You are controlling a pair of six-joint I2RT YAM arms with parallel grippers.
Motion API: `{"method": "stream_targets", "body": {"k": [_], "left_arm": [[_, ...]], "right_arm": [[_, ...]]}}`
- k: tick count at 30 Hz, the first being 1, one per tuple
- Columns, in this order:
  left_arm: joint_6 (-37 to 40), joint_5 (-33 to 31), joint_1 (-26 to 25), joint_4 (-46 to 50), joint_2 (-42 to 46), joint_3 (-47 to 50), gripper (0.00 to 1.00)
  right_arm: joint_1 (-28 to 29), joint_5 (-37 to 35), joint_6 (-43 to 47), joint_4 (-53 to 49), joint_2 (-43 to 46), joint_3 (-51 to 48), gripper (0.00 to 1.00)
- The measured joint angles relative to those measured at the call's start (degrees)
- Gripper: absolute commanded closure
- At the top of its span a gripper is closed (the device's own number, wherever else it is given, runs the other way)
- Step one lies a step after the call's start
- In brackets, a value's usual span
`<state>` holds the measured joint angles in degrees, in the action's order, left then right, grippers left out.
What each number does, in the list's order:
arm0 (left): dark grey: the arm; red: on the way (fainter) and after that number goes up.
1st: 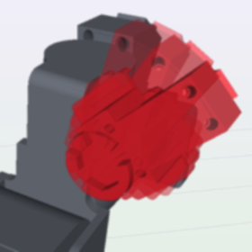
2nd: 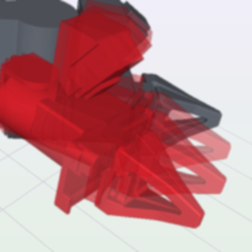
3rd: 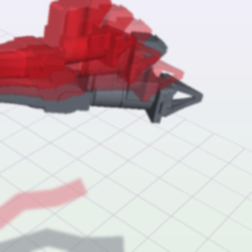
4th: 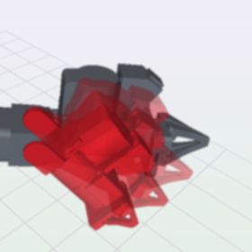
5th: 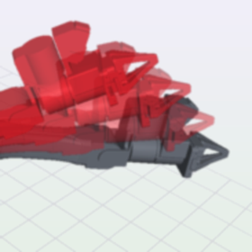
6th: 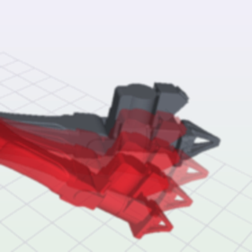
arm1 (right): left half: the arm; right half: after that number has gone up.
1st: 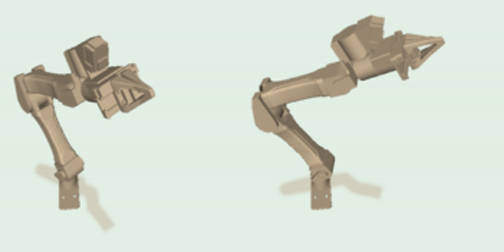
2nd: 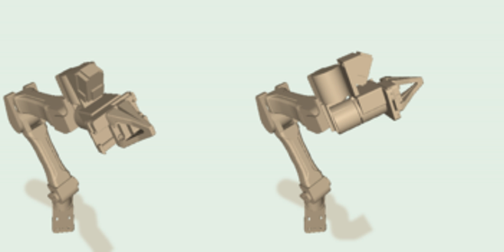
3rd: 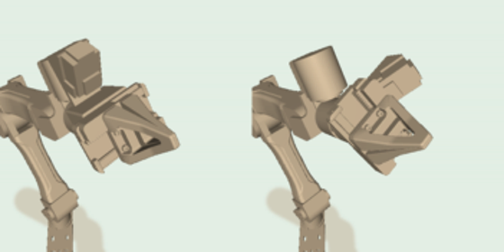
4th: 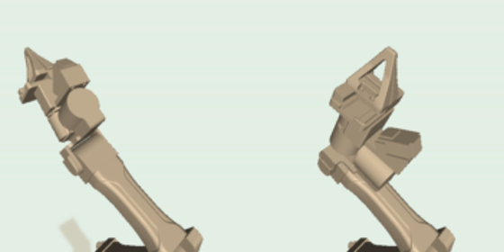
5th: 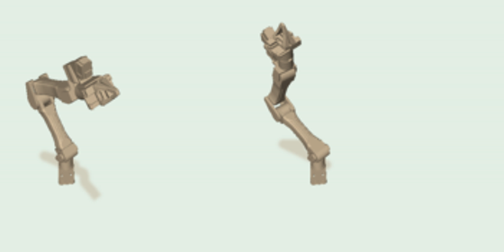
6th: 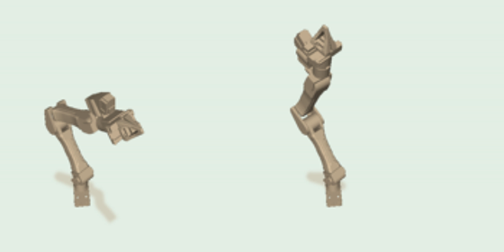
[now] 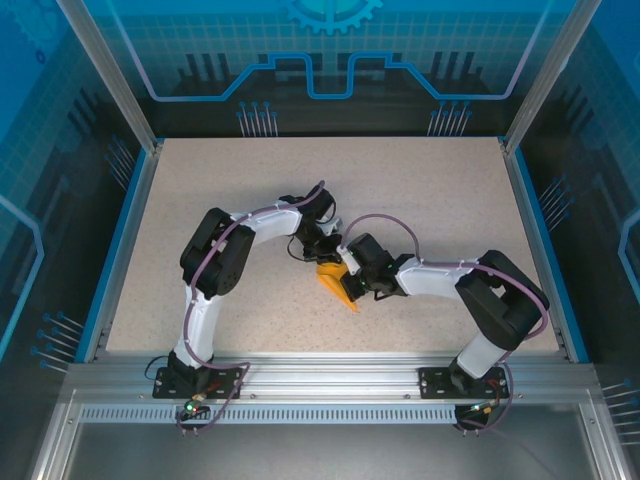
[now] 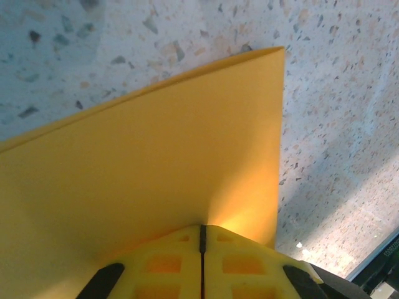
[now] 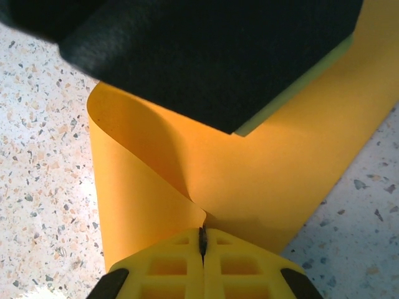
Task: Fold a paper plane with a square sheet of paper (fold left side to right side)
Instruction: Third fold the triangle at the center of the table.
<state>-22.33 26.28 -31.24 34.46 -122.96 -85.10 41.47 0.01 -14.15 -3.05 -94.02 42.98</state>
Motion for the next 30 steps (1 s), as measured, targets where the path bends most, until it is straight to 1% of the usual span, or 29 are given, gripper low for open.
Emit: {"method": "stream_targets", "body": {"k": [6,9,11,14,17,20,24,27,30], "left_arm": [[1.57,-2.36,0.11,3.76,0.0,-3.26,0.68],[2.4,-3.39,0.5,4.83,0.24,-5.31,0.66],[2.84,-4.15,1.09,5.25,0.9,-5.42,0.68],[3.1,-5.09,2.27,5.07,3.23,-3.54,0.76],[2.86,-4.74,3.56,3.28,9.09,2.25,0.83],[2.36,-3.39,4.48,1.27,15.04,8.22,0.86],[0.31,-0.15,4.5,-2.99,19.76,15.17,0.88],[-1.79,3.06,4.46,-6.73,20.96,19.63,0.89],[-3.23,4.76,4.11,-8.98,21.03,22.23,0.89]], "right_arm": [[0.11,-0.02,-0.07,-1.33,-0.52,1.07,1.0],[0.15,0.02,-0.04,-1.73,-0.85,1.55,1.0],[0.26,0.02,0.02,-1.73,-0.96,1.73,1.0],[0.5,0.04,0.02,-1.6,-1.16,1.79,1.0],[0.5,0.17,0.02,-1.66,-1.2,1.88,1.0],[0.5,0.28,0.15,-1.92,-1.42,2.19,1.0],[0.5,0.48,0.2,-2.1,-1.64,2.49,1.0],[0.5,0.61,0.2,-2.1,-1.7,2.51,1.0],[0.5,0.66,0.2,-2.1,-1.79,2.62,1.0]]}}
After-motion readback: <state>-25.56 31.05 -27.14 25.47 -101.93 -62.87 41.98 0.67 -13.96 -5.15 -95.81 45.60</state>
